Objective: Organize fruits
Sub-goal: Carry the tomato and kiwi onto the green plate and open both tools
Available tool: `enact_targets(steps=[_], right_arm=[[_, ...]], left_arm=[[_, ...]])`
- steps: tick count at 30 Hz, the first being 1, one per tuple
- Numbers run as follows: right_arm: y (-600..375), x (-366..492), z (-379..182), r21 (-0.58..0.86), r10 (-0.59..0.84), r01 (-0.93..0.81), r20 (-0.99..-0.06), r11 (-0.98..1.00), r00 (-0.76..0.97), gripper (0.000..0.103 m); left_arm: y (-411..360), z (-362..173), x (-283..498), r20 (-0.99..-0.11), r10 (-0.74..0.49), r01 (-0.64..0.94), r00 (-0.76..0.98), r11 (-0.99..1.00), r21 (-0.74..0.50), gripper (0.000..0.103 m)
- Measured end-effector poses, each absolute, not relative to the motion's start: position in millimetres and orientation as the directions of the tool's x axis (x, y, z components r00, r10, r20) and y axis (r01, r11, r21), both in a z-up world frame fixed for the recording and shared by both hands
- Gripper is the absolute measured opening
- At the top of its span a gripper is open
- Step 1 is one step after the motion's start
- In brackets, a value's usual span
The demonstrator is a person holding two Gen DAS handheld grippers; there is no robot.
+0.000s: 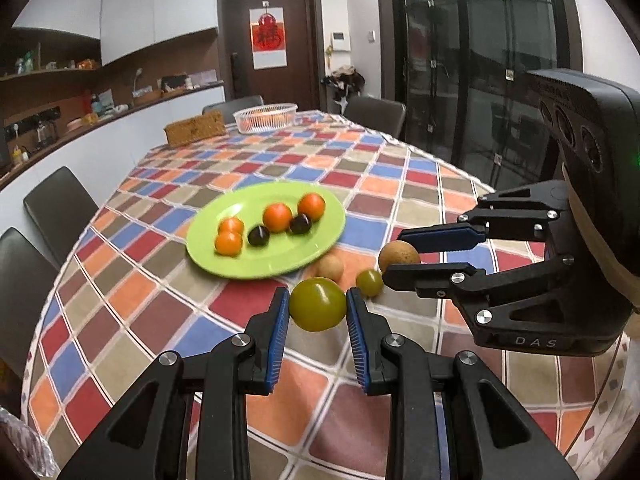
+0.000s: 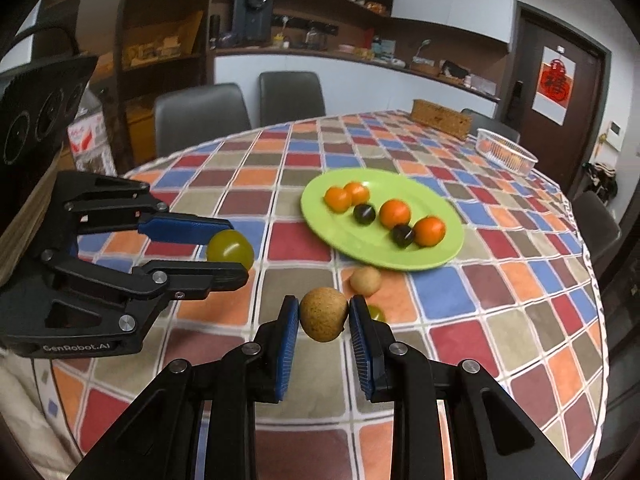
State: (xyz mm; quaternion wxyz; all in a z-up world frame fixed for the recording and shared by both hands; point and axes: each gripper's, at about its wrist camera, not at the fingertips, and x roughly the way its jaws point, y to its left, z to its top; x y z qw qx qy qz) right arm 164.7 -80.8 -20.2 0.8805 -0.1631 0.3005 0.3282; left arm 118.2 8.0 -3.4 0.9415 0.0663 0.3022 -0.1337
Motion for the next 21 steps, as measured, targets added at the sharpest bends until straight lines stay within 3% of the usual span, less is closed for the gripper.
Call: enact_targets(steps=[21], right_arm=[[-63.4, 227.1, 39.6, -0.006, 0.502, -0.599, -0.539, 0.801, 0.676, 0.027]], left_arm=[[35.7, 53.0, 189.3, -0.526, -0.208, 0.24, 0.825, 0.971, -0.006, 0.029]])
